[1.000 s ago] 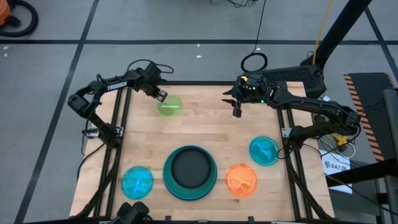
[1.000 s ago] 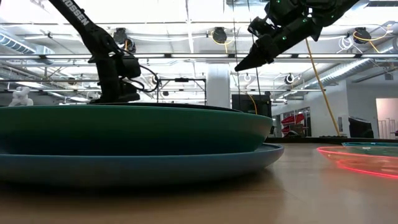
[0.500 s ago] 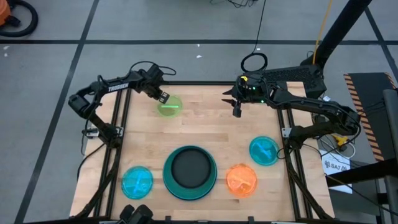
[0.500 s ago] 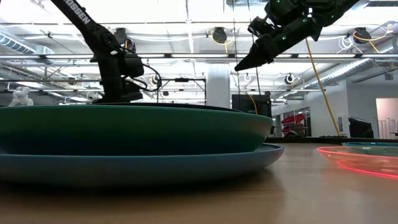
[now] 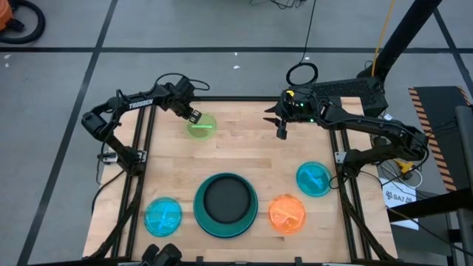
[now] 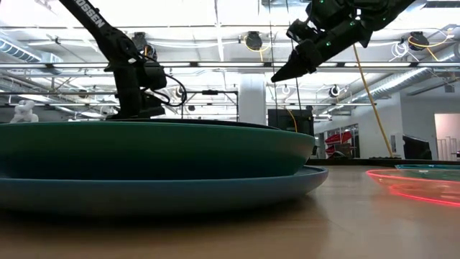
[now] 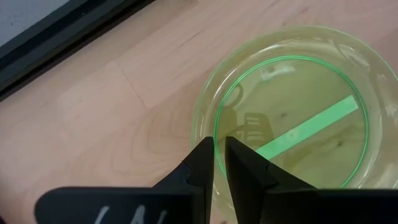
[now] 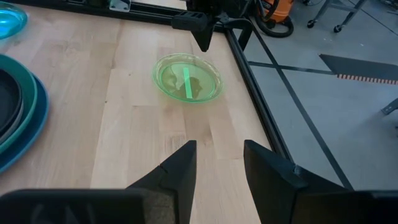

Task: Stack plastic plates
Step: Stack the light green plate on top of the black plate

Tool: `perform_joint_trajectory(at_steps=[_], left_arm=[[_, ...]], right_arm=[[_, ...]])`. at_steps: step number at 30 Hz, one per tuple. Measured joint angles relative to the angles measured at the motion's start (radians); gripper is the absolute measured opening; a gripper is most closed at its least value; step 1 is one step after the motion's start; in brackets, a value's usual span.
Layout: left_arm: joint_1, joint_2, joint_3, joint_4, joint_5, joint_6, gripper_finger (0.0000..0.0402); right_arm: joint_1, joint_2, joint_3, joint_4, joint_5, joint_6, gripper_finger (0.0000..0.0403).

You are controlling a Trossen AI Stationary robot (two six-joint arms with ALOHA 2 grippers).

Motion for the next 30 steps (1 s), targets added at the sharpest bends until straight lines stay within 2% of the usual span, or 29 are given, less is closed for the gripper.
perform_joint_trajectory(at_steps=[9, 15, 23, 27, 30], left_arm=[[0.001, 0.009, 0.000, -0.058, -0.003, -0.028, 0.0048], [0.002, 0.015, -0.001, -0.065, -0.142, -0.077, 0.0047], [0.008, 0.015, -0.001, -0.073, -0.132, -0.076, 0.0047], [0.019, 0.015, -0.001, -0.090, -0.037, -0.061, 0.0047], [0.026, 0.015, -0.001, -0.090, -0.029, -0.048, 0.0047]], right_arm=[[0.000, 0.000, 0.000, 0.000, 0.000, 0.002, 0.0125], [0.000, 0.000, 0.000, 0.000, -0.001, 0.003, 0.0125], [0.000, 0.000, 0.000, 0.000, -0.001, 0.003, 0.0125], [0.000, 0.000, 0.000, 0.000, -0.001, 0.003, 0.0125], [0.000, 0.000, 0.000, -0.001, -0.001, 0.004, 0.0125]])
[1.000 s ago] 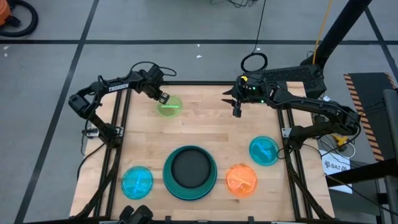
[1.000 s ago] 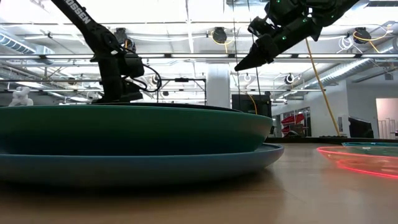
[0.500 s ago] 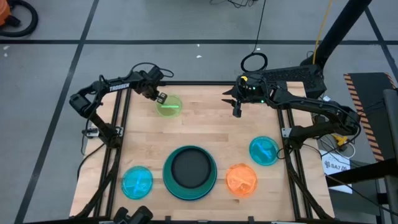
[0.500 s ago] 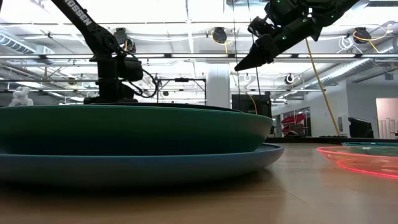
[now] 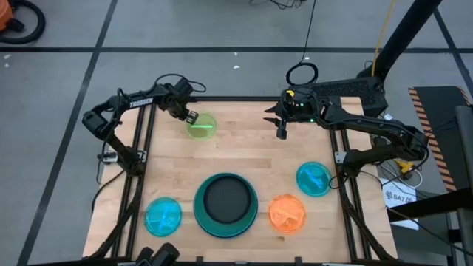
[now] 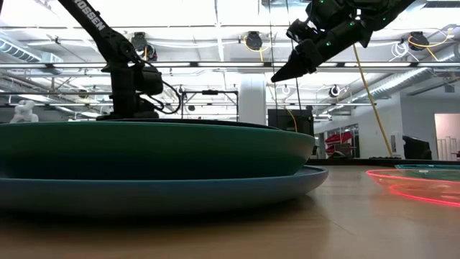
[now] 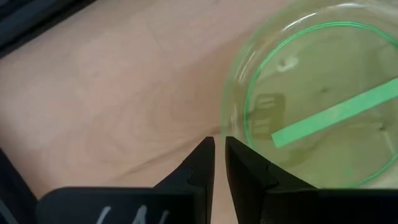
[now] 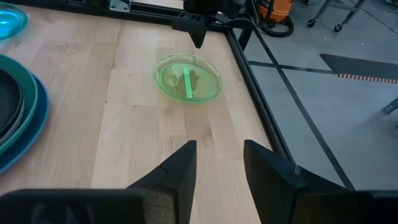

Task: Stack plastic plates
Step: Stack the light green plate on top of the black plate

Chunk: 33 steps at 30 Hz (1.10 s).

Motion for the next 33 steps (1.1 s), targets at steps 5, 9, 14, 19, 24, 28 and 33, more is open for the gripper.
perform_joint_trajectory(at_steps=[5, 9, 14, 19, 24, 28, 33], left_arm=[[0.013, 0.000, 0.000, -0.015, -0.007, 0.038, 0.0047], [0.022, 0.000, 0.000, -0.025, 0.017, 0.001, 0.0047], [0.019, 0.001, 0.059, -0.165, 0.079, 0.027, 0.0047], [-0.011, -0.012, 0.139, -0.240, 0.016, 0.057, 0.0047], [-0.017, -0.010, 0.175, -0.243, -0.068, 0.033, 0.0047], [0.010, -0.002, 0.163, -0.279, 0.000, 0.049, 0.0047], [0.028, 0.020, 0.165, -0.265, 0.098, 0.060, 0.0047]], right_arm=[[0.000, 0.000, 0.000, 0.000, 0.000, 0.000, 0.0125], [0.000, 0.000, 0.000, -0.003, 0.000, 0.000, 0.0125], [0.000, 0.000, 0.000, -0.003, 0.000, 0.000, 0.0125], [0.000, 0.000, 0.000, -0.003, 0.000, 0.000, 0.0125], [0.000, 0.000, 0.000, -0.008, 0.000, 0.007, 0.0125], [0.000, 0.000, 0.000, -0.016, 0.000, 0.007, 0.0125], [0.000, 0.000, 0.000, -0.028, 0.000, 0.008, 0.0125]])
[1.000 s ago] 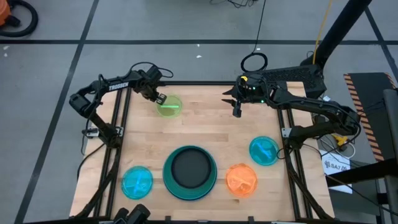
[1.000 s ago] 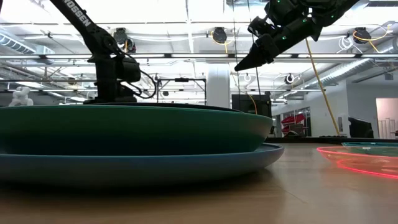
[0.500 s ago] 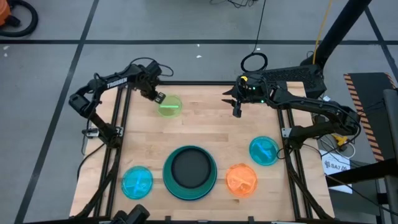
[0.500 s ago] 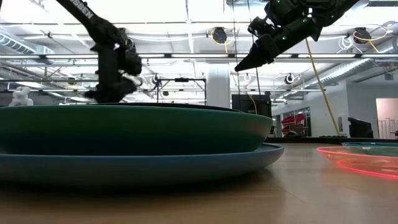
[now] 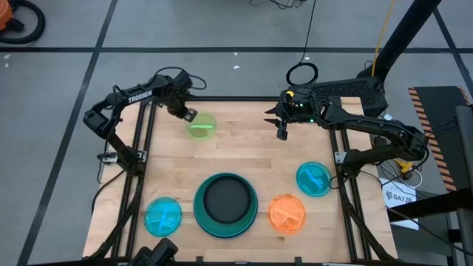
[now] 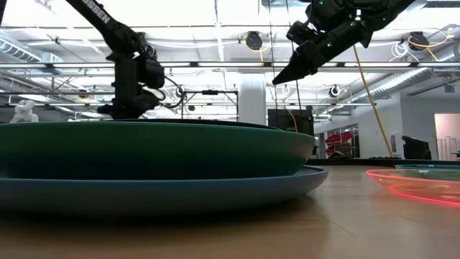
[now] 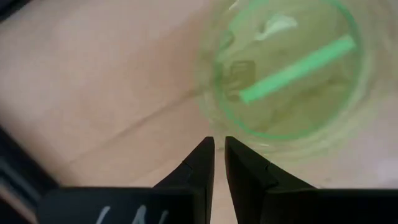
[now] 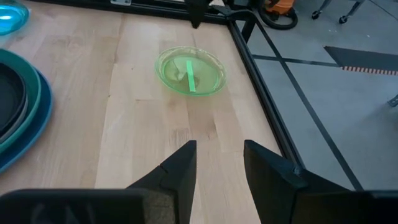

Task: Stack plastic plates
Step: Stack the light green plate on top of the black plate

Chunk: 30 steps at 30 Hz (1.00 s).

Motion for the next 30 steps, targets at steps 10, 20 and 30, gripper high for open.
perform_joint_trajectory(at_steps=[10, 20, 30], left_arm=[[0.002, 0.011, 0.033, 0.042, -0.053, -0.038, 0.0047], [-0.005, 0.011, 0.032, 0.003, -0.022, -0.010, 0.0047], [-0.022, 0.020, 0.029, -0.005, -0.042, 0.006, 0.0047]], right_arm=[[0.000, 0.000, 0.000, -0.017, 0.001, 0.002, 0.0125], [0.000, 0.000, 0.000, -0.016, 0.002, -0.003, 0.0125], [0.000, 0.000, 0.000, -0.026, 0.003, 0.014, 0.0125]])
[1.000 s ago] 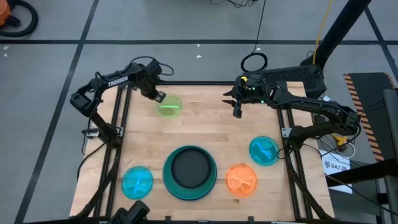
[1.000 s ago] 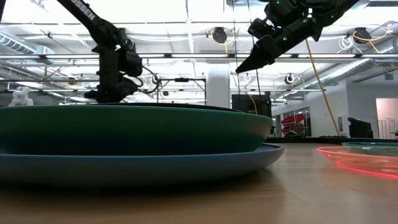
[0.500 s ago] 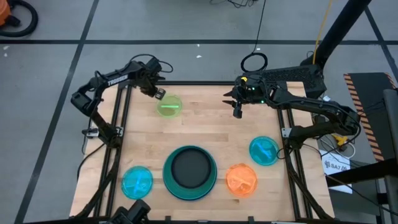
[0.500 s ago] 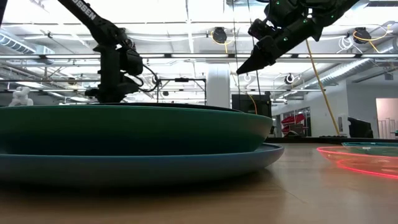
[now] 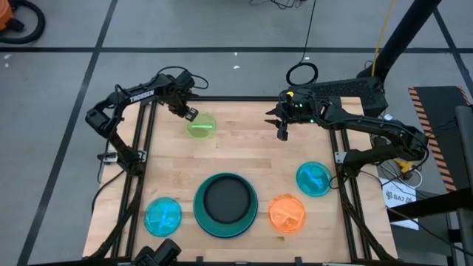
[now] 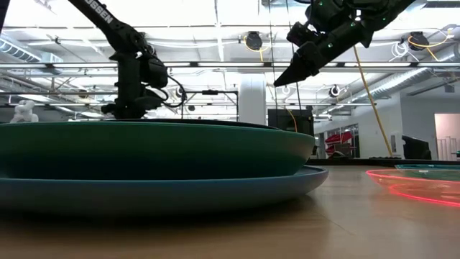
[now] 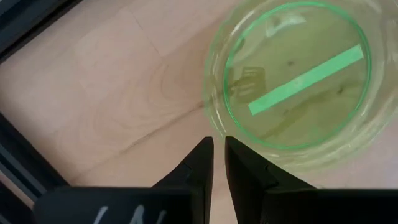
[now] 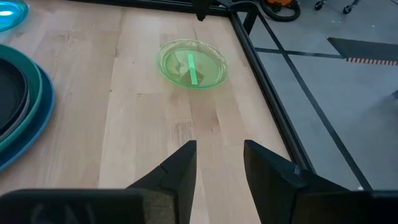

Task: Stack plastic plates
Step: Stack the light green plate on top of the black plate

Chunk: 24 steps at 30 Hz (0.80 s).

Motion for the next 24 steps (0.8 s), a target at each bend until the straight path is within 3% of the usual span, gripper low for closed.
perform_joint_trajectory(at_steps=[9, 17, 20, 24], left_arm=[[0.005, 0.000, 0.000, 0.001, 0.072, -0.008, 0.0047], [-0.009, 0.000, 0.000, -0.011, 0.076, 0.031, 0.0047], [-0.021, 0.000, 0.000, -0.012, 0.042, 0.084, 0.0047], [-0.028, 0.000, 0.000, 0.009, -0.004, 0.017, 0.0047]], right_arm=[[0.000, 0.000, 0.000, 0.002, 0.000, 0.004, 0.0125], [0.000, 0.000, 0.000, 0.002, 0.000, 0.004, 0.0125], [0.000, 0.000, 0.000, 0.002, 0.000, 0.004, 0.0125], [0.000, 0.000, 0.000, 0.002, 0.000, 0.004, 0.0125]])
